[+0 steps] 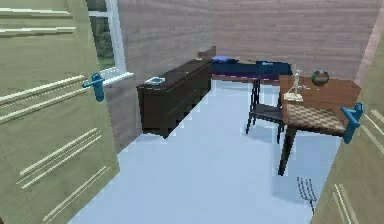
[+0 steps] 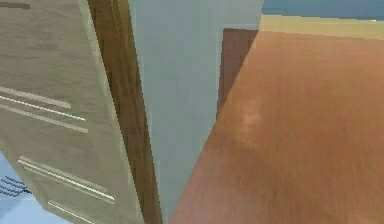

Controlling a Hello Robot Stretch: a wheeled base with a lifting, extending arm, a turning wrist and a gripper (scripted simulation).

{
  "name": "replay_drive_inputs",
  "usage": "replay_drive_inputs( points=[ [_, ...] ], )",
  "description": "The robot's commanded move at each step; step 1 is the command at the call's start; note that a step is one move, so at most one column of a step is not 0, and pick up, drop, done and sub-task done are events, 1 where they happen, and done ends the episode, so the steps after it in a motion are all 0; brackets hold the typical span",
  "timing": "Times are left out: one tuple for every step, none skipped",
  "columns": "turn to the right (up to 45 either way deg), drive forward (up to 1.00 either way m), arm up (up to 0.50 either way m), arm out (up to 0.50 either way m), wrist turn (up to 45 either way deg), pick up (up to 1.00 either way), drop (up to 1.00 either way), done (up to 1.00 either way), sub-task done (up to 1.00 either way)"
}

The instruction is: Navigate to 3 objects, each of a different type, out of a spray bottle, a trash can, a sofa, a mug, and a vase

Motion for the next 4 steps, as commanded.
replay_drive_inputs(
  points=[
    [6.0, 0.00, 0.00, 0.00, 0.0, 0.00, 0.00, 0.00, 0.00],
    [0.0, 1.00, 0.00, 0.00, 0.0, 0.00, 0.00, 0.00, 0.00],
    [0.0, 1.00, 0.00, 0.00, 0.0, 0.00, 0.00, 0.00, 0.00],
    [0.0, 1.00, 0.00, 0.00, 0.0, 0.00, 0.00, 0.00, 0.00]
  ],
)
